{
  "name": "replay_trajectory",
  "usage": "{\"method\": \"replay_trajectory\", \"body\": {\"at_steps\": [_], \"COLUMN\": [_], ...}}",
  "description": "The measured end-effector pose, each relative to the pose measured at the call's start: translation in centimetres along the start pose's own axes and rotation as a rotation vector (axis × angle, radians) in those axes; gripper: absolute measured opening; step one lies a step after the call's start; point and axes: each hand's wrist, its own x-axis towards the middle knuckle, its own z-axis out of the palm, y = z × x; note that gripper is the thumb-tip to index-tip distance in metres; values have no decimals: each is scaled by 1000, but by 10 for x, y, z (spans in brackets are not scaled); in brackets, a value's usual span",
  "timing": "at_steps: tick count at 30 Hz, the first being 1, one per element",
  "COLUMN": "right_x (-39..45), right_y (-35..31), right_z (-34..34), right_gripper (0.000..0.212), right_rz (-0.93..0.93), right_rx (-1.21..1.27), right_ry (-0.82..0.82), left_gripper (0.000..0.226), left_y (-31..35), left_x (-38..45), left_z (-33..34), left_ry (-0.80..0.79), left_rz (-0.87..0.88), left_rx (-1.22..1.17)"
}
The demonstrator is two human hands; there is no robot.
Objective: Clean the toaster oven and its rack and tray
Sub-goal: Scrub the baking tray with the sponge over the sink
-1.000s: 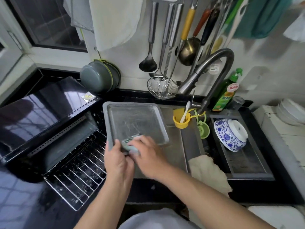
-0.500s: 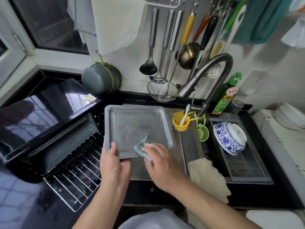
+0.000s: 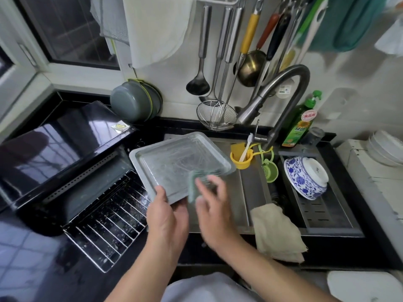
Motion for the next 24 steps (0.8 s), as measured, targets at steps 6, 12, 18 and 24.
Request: {"method": "replay_trajectory", "body": {"at_steps": [6, 12, 18, 24], "right_x": [26, 24, 18, 23], "right_y": [35, 28, -8, -9], "right_z": [-21, -25, -5, 0], "right_gripper": [51, 46, 42, 36], "right_rz": [-224, -267, -429, -336], "right_rx": [-392, -318, -200, -54], "right_ry": [-62, -117, -295, -128], "left_gripper": [41, 41, 59, 57], "left_y": [2, -4, 6, 1], "left_x": [-1, -6, -6, -2], "left_z": [-9, -10, -16, -18], "left_ry": [-11, -47, -205, -286], "left_rz": [5, 12, -92, 3], "left_rx": [0, 173, 231, 408]}}
